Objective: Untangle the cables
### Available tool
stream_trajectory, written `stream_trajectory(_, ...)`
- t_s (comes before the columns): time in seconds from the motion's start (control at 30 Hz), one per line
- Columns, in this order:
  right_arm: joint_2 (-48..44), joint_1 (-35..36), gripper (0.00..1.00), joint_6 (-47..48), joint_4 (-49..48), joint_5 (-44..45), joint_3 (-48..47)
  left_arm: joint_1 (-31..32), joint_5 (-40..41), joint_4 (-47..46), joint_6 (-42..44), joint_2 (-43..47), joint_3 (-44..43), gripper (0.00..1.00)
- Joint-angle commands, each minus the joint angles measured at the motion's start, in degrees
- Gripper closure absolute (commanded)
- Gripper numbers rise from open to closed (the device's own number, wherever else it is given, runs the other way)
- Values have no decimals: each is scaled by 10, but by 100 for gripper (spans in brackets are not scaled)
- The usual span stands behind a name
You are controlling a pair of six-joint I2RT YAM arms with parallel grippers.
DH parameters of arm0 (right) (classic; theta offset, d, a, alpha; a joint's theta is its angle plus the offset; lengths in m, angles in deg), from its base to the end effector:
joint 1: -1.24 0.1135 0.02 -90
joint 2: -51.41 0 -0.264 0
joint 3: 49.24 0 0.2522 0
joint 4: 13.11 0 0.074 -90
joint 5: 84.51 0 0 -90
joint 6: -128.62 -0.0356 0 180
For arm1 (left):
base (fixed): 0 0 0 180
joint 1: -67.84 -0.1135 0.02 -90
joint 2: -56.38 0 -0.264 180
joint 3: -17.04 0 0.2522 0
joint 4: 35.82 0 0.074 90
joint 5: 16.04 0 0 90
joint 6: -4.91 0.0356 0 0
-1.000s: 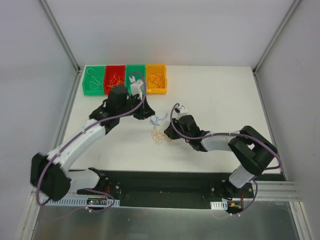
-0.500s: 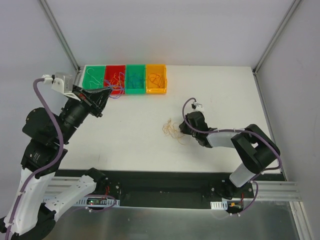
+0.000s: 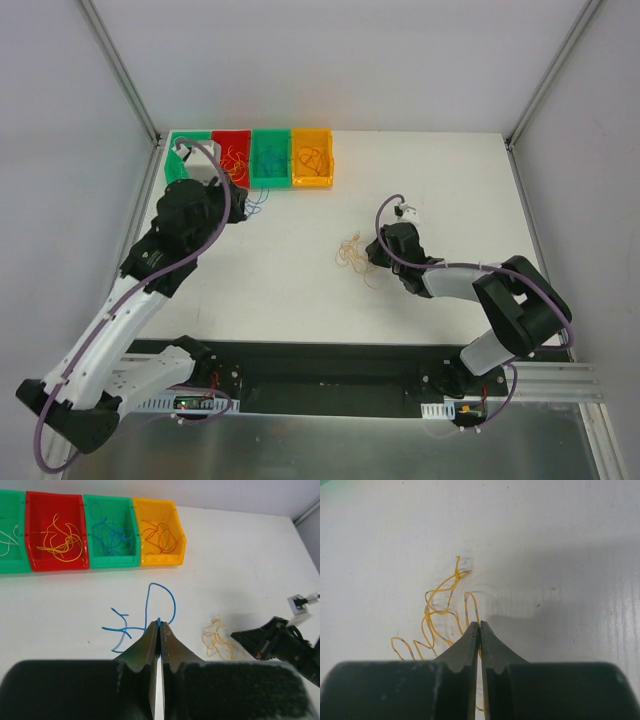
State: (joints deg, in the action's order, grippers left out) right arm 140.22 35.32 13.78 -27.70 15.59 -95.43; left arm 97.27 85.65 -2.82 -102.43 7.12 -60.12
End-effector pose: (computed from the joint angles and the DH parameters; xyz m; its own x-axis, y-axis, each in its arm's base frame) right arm 0.2490 0.1609 0.1554 -0.5311 0.1400 -0.8357 -0.2208 0.9293 0.2960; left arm 0.1595 -0.0817 0.4219 -0.1649 -0.2421 -0.9561 0.2684 0.9218 -0.2797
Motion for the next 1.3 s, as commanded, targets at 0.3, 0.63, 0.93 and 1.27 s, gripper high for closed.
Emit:
stream_trajectory(0.3,-27,-18,93,5,-46,-66,10,-133,-26,-268,-34,-282,-53,100)
stream_trajectory(0.63,20,-60,92,-28,-78,-148,-3,-160,-71,-373,-17,-519,-219,100)
stream_trajectory(0.93,58,-87,92,-60,-122,-206,-4,-163,-37,-405,-70,-665,-259,100)
stream_trajectory(1.27,71,-91,92,-67,-145,-221,-4,-209,-175,-347,-139,-715,-298,82)
